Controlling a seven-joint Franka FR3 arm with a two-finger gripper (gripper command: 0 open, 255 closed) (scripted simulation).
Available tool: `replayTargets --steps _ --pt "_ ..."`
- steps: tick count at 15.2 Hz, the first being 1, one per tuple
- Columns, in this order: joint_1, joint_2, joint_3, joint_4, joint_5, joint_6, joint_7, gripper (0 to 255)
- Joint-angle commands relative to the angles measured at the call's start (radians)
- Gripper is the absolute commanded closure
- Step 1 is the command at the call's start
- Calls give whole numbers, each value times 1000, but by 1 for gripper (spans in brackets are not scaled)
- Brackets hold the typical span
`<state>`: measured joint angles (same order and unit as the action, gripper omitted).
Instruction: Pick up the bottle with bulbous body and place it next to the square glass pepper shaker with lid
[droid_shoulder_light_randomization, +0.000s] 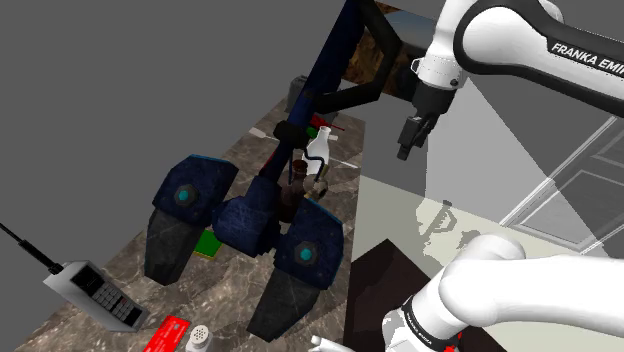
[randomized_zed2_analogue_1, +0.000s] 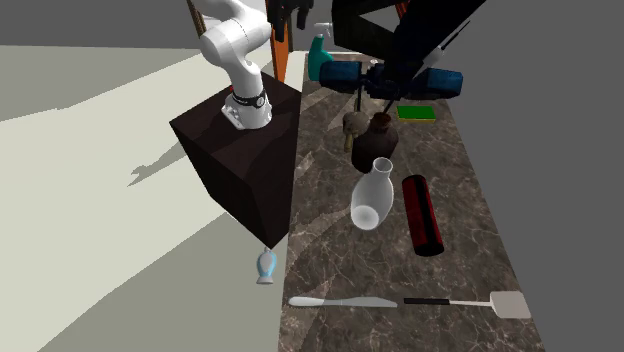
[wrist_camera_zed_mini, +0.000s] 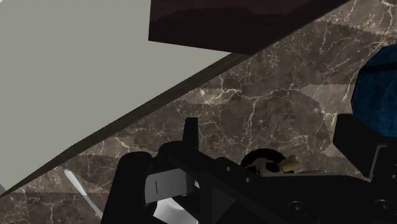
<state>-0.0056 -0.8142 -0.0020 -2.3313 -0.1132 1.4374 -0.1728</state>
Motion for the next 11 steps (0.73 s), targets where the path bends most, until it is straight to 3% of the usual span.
replayTargets --steps 1,11 --pt "0 0 0 0 0 0 0 0" --pt "-8 356 -73 129 -13 234 -58 0"
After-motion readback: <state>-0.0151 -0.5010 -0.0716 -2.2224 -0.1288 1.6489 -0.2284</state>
